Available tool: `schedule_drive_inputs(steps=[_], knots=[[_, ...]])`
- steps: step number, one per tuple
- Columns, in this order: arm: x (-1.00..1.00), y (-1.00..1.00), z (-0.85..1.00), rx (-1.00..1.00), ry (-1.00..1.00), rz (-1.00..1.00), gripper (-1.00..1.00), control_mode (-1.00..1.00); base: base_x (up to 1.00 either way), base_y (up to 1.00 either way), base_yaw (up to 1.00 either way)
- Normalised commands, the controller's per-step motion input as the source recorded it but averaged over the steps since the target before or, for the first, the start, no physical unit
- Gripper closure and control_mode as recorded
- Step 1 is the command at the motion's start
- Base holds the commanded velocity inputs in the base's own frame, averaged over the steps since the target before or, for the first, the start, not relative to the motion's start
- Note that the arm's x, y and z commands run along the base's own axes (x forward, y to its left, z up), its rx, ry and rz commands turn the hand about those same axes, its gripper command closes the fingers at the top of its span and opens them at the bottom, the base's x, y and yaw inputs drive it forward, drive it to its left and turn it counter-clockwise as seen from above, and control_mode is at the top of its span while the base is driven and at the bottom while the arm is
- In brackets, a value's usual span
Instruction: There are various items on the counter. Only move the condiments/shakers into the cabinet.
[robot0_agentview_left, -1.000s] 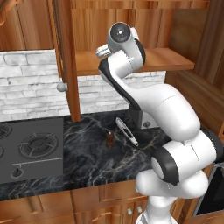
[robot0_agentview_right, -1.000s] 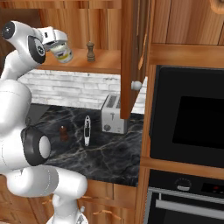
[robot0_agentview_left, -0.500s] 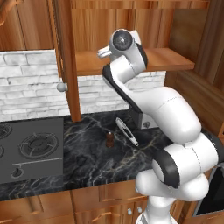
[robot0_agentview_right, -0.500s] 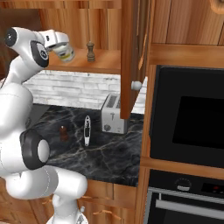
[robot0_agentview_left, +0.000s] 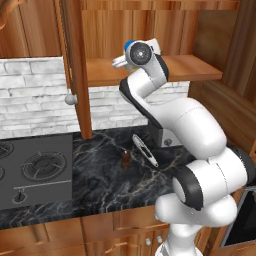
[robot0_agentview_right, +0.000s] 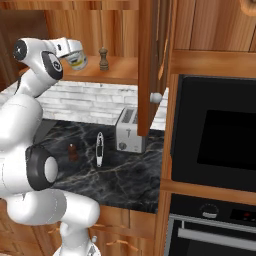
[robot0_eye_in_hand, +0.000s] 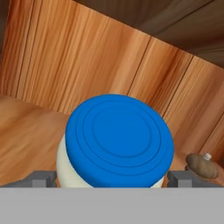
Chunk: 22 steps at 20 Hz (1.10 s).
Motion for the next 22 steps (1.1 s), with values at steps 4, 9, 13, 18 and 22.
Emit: schedule_drive_inputs(steps=[4, 9, 13, 18, 22], knots=[[0.14, -0.02, 0.00, 0.00, 0.00, 0.00, -1.00, -1.00, 0.00, 0.00, 0.00], [0.30, -0.11, 0.00, 0.03, 0.00, 0.00, -1.00, -1.00, 0.00, 0.00, 0.00], [0.16, -0.34, 0.00, 0.12, 0.02, 0.00, -1.00, -1.00, 0.00, 0.00, 0.00], [0.16, -0.18, 0.00, 0.08, 0.00, -0.01, -1.00, -1.00, 0.00, 0.00, 0.00], [0.45, 0.00, 0.00, 0.00, 0.00, -0.03, -1.00, -1.00, 0.00, 0.00, 0.00]])
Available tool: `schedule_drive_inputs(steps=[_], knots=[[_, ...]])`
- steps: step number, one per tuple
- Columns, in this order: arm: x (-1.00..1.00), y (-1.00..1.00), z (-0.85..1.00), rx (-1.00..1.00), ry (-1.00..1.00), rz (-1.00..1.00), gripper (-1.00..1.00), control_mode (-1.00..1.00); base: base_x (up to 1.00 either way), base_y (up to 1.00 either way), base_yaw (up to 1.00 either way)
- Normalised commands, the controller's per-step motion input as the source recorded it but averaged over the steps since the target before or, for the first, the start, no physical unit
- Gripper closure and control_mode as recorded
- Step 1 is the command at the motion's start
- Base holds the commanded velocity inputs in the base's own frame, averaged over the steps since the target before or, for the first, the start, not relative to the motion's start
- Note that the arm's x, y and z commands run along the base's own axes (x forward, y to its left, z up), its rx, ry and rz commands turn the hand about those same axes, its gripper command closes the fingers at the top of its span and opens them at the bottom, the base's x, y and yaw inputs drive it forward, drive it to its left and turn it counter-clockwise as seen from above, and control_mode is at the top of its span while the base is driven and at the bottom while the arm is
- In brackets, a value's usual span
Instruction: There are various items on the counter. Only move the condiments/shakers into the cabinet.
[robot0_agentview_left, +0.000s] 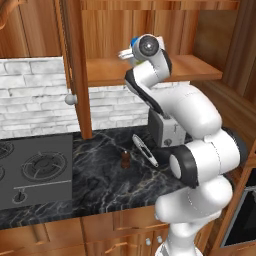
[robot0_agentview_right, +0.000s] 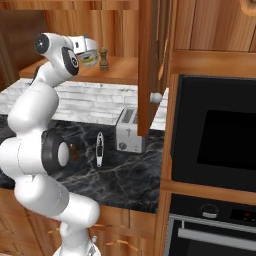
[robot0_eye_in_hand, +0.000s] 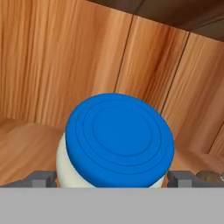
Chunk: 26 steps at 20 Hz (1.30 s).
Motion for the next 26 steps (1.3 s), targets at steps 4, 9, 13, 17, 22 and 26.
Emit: schedule_drive_inputs(steps=[4, 9, 13, 17, 22, 26], knots=[[0.34, 0.00, 0.00, 0.00, 0.13, -0.01, -1.00, -1.00, 0.00, 0.00, 0.00], [0.11, 0.00, -0.05, 0.00, 0.25, 0.00, -1.00, -1.00, 0.00, 0.00, 0.00], [0.00, 0.00, -0.11, 0.00, 0.15, 0.00, -1.00, -1.00, 0.00, 0.00, 0.00], [-0.02, 0.00, -0.07, 0.00, -0.03, 0.00, -1.00, -1.00, 0.00, 0.00, 0.00], [-0.94, 0.01, -0.01, 0.00, -0.14, 0.00, -1.00, -1.00, 0.00, 0.00, 0.00], [-1.00, 0.02, -0.38, 0.00, -0.07, 0.00, -1.00, -1.00, 0.00, 0.00, 0.00]])
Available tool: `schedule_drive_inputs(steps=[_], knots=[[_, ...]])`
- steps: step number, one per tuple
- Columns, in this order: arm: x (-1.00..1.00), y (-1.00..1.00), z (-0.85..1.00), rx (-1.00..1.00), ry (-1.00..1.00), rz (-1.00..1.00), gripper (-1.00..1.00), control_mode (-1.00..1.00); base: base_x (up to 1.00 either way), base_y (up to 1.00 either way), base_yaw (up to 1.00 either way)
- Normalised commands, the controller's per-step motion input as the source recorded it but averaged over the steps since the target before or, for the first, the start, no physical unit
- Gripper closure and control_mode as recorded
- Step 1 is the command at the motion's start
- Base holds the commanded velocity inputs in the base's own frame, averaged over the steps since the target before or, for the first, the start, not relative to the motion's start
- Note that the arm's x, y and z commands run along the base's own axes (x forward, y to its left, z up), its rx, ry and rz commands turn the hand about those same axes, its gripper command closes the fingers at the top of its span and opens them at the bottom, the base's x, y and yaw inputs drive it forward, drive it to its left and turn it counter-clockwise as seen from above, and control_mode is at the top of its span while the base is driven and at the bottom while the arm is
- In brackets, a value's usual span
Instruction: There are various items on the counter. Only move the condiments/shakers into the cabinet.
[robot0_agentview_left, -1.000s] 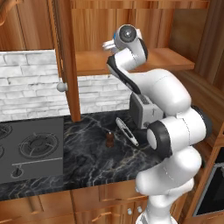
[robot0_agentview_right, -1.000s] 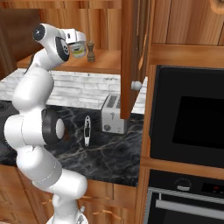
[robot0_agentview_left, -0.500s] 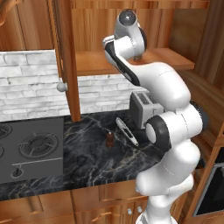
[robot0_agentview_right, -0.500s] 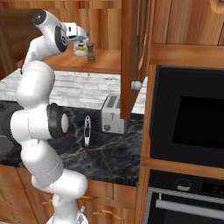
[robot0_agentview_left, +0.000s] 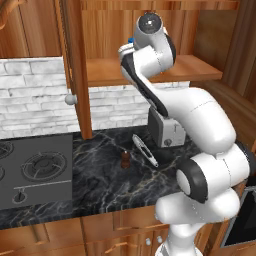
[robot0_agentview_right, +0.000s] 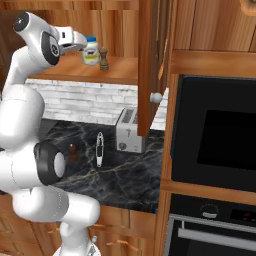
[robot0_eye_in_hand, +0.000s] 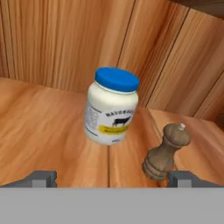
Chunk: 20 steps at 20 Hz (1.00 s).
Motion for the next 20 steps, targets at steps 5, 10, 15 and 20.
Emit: schedule_drive_inputs(steps=[5, 10, 15, 20], knots=[[-1.00, 0.00, -0.88, -0.01, 0.15, -0.06, -1.00, -1.00, 0.00, 0.00, 0.00], [-1.00, 0.00, -0.99, -0.01, 0.32, -0.11, -1.00, -1.00, 0.00, 0.00, 0.00], [-1.00, 0.18, -0.98, 0.00, 0.40, -0.12, -1.00, -1.00, 0.00, 0.00, 0.00], [-0.47, 0.09, -0.44, -0.02, 0.31, 0.00, -1.00, -1.00, 0.00, 0.00, 0.00]])
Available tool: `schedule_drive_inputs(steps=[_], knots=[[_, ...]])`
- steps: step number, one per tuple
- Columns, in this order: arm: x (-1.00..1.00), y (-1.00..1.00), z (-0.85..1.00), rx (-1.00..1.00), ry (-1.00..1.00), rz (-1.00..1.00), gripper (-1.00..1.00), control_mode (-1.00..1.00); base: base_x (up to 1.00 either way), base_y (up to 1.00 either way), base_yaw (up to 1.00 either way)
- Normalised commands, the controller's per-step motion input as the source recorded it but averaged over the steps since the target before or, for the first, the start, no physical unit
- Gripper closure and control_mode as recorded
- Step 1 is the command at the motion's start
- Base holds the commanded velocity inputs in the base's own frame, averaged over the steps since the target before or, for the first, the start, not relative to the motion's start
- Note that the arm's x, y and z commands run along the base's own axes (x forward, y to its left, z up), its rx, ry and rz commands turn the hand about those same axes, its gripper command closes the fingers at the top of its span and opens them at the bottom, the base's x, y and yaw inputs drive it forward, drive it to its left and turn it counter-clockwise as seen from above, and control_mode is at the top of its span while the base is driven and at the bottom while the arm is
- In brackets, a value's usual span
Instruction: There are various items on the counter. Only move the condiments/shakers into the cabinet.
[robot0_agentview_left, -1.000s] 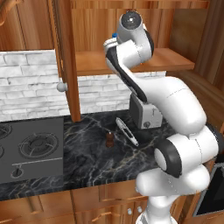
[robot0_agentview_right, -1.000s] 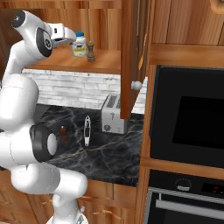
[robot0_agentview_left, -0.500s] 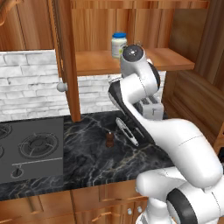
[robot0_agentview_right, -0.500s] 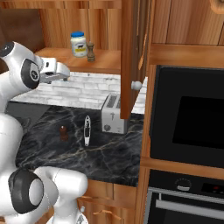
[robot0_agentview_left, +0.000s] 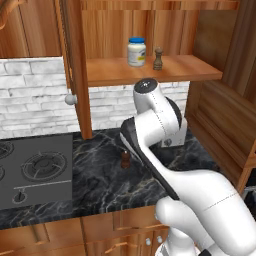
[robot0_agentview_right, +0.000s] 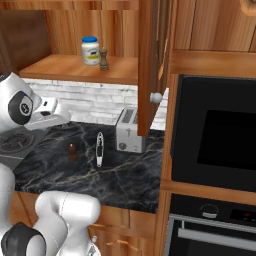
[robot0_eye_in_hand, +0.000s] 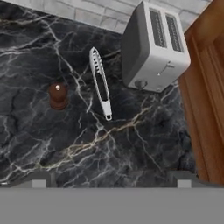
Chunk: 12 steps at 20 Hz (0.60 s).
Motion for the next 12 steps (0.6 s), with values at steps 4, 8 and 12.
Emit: schedule_drive_inputs(steps=[4, 8, 12], knots=[[0.00, 0.00, -0.44, 0.19, 0.00, 0.08, -1.00, -1.00, 0.00, 0.00, 0.00], [0.01, 0.04, -0.57, 0.39, 0.02, 0.23, -1.00, -1.00, 0.00, 0.00, 0.00], [0.15, 0.37, -0.83, 0.29, 0.01, 0.15, -1.00, -1.00, 0.00, 0.00, 0.00]])
